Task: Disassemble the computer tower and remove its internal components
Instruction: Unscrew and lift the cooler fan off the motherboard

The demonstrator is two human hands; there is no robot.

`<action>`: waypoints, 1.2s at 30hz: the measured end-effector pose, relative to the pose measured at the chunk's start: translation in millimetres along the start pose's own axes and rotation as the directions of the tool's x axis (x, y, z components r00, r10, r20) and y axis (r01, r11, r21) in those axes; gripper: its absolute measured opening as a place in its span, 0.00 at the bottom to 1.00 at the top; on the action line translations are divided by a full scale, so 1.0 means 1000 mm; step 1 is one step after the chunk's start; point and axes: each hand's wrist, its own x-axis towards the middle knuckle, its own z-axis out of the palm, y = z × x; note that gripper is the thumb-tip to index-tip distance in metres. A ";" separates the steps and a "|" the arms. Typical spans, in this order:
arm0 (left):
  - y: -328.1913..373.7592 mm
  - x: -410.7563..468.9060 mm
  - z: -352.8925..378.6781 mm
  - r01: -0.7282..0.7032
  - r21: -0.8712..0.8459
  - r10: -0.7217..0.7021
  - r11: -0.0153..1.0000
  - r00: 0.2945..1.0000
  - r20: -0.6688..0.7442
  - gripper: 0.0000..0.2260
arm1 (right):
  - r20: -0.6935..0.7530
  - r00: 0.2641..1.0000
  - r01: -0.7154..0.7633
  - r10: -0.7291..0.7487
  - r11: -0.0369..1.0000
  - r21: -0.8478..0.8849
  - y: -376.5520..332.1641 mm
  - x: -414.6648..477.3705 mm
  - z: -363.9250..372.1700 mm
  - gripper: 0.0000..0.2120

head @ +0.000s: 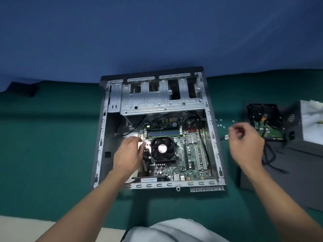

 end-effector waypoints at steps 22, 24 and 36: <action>-0.025 0.011 0.019 -0.067 0.130 -0.022 0.989 0.812 0.583 0.36 | 0.850 0.308 0.940 -0.427 0.274 -0.202 -0.152 -0.029 0.183 0.11; -0.025 0.013 0.020 -0.062 0.128 -0.027 0.990 0.802 0.597 0.36 | 0.865 0.327 0.922 -0.381 0.328 -0.205 -0.155 -0.028 0.186 0.10; -0.020 0.014 0.015 0.056 0.132 -0.127 0.990 0.769 0.626 0.23 | 0.867 0.333 0.930 -0.370 0.281 -0.237 -0.146 -0.044 0.194 0.10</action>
